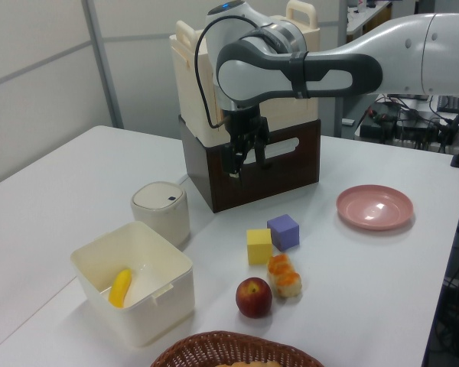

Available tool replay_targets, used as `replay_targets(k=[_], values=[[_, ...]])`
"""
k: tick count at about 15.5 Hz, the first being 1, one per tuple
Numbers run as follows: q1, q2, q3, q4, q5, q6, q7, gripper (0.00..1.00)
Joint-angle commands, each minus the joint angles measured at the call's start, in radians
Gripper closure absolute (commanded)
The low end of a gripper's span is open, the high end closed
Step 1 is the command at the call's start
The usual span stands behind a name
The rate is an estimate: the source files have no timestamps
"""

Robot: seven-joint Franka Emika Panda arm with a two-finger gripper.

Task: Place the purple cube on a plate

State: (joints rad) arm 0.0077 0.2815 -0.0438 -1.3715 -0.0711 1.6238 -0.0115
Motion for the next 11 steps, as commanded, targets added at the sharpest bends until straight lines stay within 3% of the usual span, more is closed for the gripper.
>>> replay_targets(k=[1, 11], values=[[0.003, -0.025, -0.002, -0.021, -0.007, 0.016, -0.002, 0.0], [0.003, -0.039, -0.002, -0.028, -0.013, 0.008, -0.004, 0.0]])
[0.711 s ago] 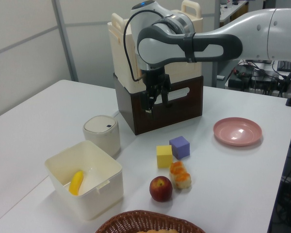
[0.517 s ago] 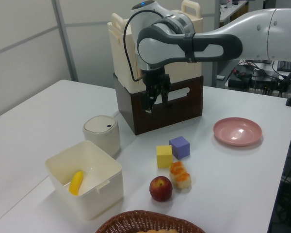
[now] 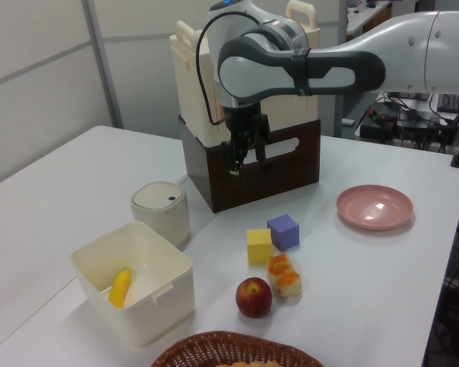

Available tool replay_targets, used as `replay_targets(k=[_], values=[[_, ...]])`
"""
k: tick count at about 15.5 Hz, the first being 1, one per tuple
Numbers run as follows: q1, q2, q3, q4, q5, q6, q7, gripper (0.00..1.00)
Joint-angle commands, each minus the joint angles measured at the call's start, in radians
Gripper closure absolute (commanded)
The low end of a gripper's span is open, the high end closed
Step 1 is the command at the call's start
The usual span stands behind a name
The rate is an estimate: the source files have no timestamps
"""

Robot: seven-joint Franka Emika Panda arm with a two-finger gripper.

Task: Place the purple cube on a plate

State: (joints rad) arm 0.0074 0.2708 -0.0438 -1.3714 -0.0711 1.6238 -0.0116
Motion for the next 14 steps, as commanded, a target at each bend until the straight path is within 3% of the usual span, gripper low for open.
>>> replay_targets(k=[1, 14], values=[[0.003, -0.028, -0.002, -0.028, -0.013, 0.008, -0.004, 0.0], [0.002, -0.028, -0.002, -0.028, -0.019, 0.005, -0.014, 0.0]])
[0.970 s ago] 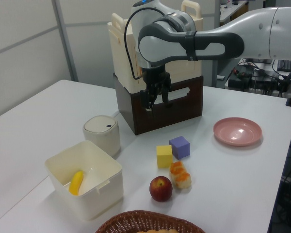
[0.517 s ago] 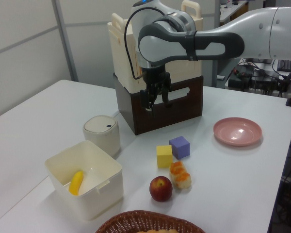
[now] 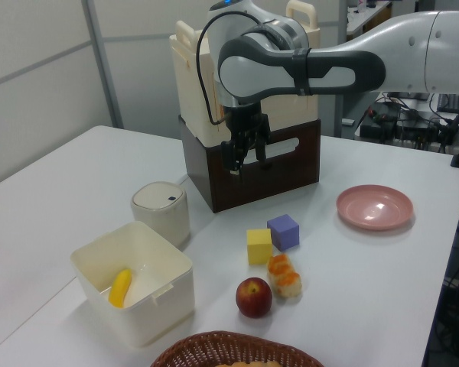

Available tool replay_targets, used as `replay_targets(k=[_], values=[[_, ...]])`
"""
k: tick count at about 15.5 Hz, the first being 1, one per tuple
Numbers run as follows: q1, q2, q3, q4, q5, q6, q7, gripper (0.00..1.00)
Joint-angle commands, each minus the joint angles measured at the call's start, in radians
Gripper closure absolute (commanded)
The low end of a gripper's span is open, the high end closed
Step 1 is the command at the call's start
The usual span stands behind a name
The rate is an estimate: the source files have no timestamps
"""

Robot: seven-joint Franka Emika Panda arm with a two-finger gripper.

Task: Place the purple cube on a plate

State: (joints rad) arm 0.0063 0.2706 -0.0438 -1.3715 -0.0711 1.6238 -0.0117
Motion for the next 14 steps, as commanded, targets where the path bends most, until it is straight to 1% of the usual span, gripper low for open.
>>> replay_targets(k=[1, 3, 6, 7, 10, 12, 14], values=[[0.003, -0.03, -0.002, -0.028, -0.019, 0.005, -0.014, 0.0], [0.003, -0.028, -0.002, -0.026, -0.035, 0.005, -0.02, 0.0], [0.003, -0.025, -0.002, -0.029, -0.038, 0.007, -0.053, 0.0], [0.0, -0.021, -0.002, -0.029, -0.038, 0.011, -0.082, 0.0], [-0.025, 0.001, -0.002, -0.032, -0.032, 0.016, -0.241, 0.0], [-0.032, 0.018, -0.002, -0.052, -0.036, 0.021, -0.309, 0.0], [-0.061, 0.038, -0.002, -0.054, -0.038, 0.021, -0.367, 0.0]])
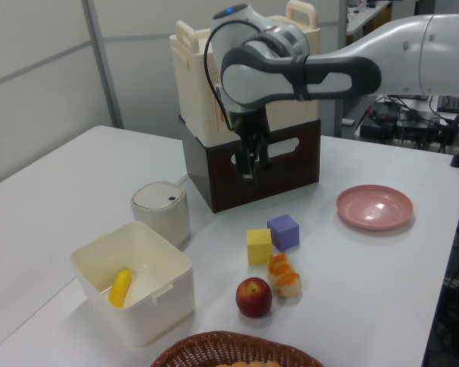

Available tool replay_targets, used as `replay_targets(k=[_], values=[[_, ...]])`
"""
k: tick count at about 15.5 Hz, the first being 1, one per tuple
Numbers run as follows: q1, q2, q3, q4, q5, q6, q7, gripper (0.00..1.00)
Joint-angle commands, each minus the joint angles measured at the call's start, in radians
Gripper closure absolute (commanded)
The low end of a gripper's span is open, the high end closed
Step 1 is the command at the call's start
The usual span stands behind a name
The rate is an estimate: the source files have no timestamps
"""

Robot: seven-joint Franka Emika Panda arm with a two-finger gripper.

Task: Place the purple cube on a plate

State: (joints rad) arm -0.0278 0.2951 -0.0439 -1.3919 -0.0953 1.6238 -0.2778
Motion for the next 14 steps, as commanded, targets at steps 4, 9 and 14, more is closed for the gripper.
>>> replay_targets(k=[4, 9, 14], values=[[-0.096, 0.036, -0.002, -0.039, -0.027, 0.011, -0.315, 0.0], [-0.123, 0.081, -0.002, -0.084, -0.099, 0.016, -0.469, 0.0], [-0.124, 0.168, -0.002, -0.084, -0.142, 0.022, -0.514, 0.0]])
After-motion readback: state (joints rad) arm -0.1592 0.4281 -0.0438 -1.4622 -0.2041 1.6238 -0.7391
